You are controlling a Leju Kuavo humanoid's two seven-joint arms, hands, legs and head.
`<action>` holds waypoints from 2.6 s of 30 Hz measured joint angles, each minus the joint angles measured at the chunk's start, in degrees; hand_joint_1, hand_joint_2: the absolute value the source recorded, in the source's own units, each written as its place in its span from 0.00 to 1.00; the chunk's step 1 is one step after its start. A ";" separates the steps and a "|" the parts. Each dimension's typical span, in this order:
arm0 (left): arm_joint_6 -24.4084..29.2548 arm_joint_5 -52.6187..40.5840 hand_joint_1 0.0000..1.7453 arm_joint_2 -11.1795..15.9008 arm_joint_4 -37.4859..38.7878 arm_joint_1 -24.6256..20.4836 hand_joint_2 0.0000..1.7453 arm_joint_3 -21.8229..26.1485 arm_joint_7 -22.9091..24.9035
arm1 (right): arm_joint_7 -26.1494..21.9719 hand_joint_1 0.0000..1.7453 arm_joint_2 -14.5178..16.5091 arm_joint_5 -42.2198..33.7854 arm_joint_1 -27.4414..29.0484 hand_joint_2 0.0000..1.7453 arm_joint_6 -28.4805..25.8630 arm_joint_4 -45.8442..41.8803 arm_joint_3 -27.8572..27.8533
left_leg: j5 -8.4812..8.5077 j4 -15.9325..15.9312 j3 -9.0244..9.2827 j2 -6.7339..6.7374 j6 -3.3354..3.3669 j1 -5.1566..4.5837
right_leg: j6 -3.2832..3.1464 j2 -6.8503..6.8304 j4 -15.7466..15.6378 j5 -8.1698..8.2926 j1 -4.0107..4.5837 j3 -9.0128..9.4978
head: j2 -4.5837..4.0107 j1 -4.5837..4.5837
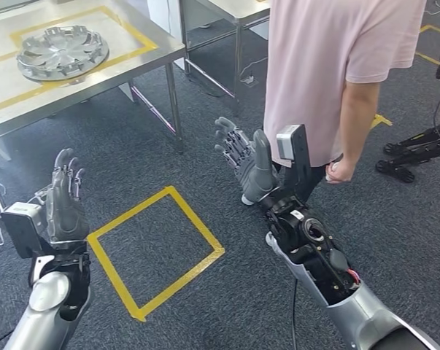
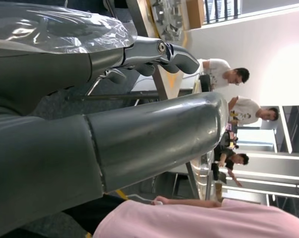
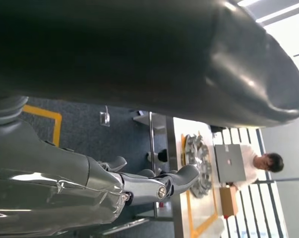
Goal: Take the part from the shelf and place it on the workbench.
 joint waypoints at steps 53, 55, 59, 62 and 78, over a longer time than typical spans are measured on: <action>-0.13 -0.89 0.00 0.01 -0.65 0.62 0.00 0.07 0.47 | -0.08 0.00 0.13 -0.24 0.25 0.00 0.62 -0.30 -0.01 | 1.04 -0.27 -0.67 -4.53 0.35 0.36 | -0.80 5.32 3.77 -2.56 0.37 -3.07 | 0.00 -2.03; -0.27 -0.93 0.00 -0.01 -0.69 0.68 0.00 0.07 0.50 | -0.09 0.00 0.13 -0.24 0.19 0.00 0.77 -0.27 0.01 | 0.94 -0.28 -0.58 -3.31 0.59 0.25 | -0.31 3.38 12.37 -6.27 0.16 -6.97 | 0.00 -1.38; -0.51 -1.02 0.00 -0.02 -0.70 0.72 0.00 0.04 0.50 | -0.09 0.00 0.13 -0.24 0.24 0.00 0.97 -0.16 0.02 | 0.46 -0.18 -0.10 -1.04 0.23 0.33 | 0.12 1.86 9.57 -3.01 -0.43 -5.28 | 0.00 -0.59; -0.52 -1.09 0.00 0.00 -0.75 0.66 0.00 0.05 0.50 | -0.10 0.00 0.13 -0.24 -0.04 0.00 1.02 -0.15 0.00 | -0.05 0.02 0.32 0.35 -0.62 -0.10 | -0.57 -1.33 -0.93 0.29 0.18 0.19 | 0.00 0.08; -1.69 -1.33 0.00 -0.39 -0.87 0.35 0.00 -0.04 -0.02 | 1.11 0.00 -0.14 -1.03 1.31 0.00 -0.55 -1.97 -0.09 | 0.39 0.99 -1.24 -7.13 -1.26 0.22 | -2.46 8.43 -1.87 0.97 0.28 -0.26 | 0.00 -3.01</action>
